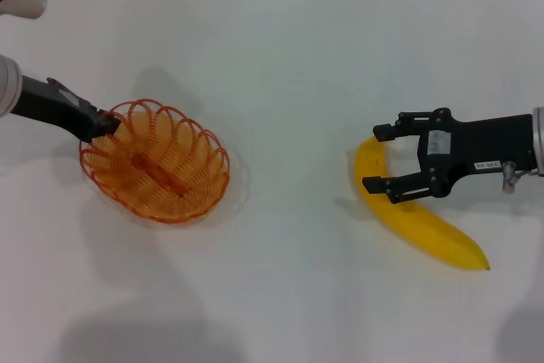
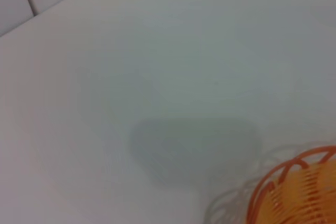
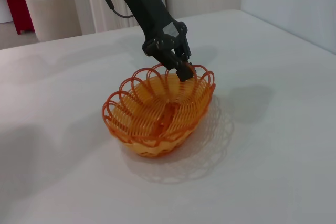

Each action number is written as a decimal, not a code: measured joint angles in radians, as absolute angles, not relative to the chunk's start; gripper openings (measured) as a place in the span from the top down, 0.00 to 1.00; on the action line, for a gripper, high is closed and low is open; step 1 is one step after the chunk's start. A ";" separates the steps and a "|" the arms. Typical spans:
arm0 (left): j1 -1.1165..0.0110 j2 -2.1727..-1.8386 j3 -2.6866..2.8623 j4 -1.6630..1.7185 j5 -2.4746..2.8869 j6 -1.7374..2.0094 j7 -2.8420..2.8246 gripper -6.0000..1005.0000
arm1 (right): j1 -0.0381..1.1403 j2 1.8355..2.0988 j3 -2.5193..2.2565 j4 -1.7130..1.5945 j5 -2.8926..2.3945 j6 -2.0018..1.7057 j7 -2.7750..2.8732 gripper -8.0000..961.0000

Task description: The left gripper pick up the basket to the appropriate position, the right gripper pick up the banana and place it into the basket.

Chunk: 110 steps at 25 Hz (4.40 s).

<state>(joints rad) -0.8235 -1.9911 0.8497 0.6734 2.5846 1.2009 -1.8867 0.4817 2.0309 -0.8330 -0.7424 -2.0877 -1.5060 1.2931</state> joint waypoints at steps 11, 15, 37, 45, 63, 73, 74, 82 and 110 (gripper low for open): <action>-0.822 -1.991 0.842 0.730 2.496 1.331 -1.885 0.92 | 0.477 2.031 -0.833 -0.742 -2.088 -1.506 1.297 0.10; -0.812 -1.992 0.837 0.734 2.476 1.341 -1.885 0.93 | 0.479 2.031 -0.833 -0.742 -2.104 -1.506 1.298 0.10; -0.798 -2.001 0.846 0.736 2.472 1.338 -1.885 0.94 | 0.486 2.033 -0.833 -0.742 -2.112 -1.506 1.299 0.10; -0.796 -2.000 0.845 0.736 2.477 1.339 -1.881 0.94 | 0.487 2.034 -0.833 -0.739 -2.112 -1.506 1.298 0.10; -0.789 -2.001 0.837 0.736 2.470 1.338 -1.884 0.94 | 0.489 2.034 -0.833 -0.730 -2.112 -1.489 1.293 0.10; -0.774 -2.009 0.799 0.736 2.415 1.314 -1.883 0.94 | 0.491 2.034 -0.845 -0.721 -2.111 -1.482 1.292 0.10; -0.768 -2.013 0.797 0.736 2.396 1.300 -1.879 0.94 | 0.492 2.034 -0.845 -0.719 -2.111 -1.482 1.292 0.10; -0.700 -2.029 0.796 0.728 2.232 1.227 -1.861 0.94 | 0.502 2.034 -0.845 -0.716 -2.112 -1.481 1.296 0.10; -0.651 -2.031 0.810 0.505 2.091 0.958 -1.920 0.94 | 0.506 2.032 -0.871 -0.689 -2.112 -1.454 1.301 0.10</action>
<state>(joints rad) -0.6515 -2.0309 0.8101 0.5046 2.0915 0.9578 -1.9196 0.5065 2.0324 -0.8713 -0.6887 -2.1122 -1.4541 1.3013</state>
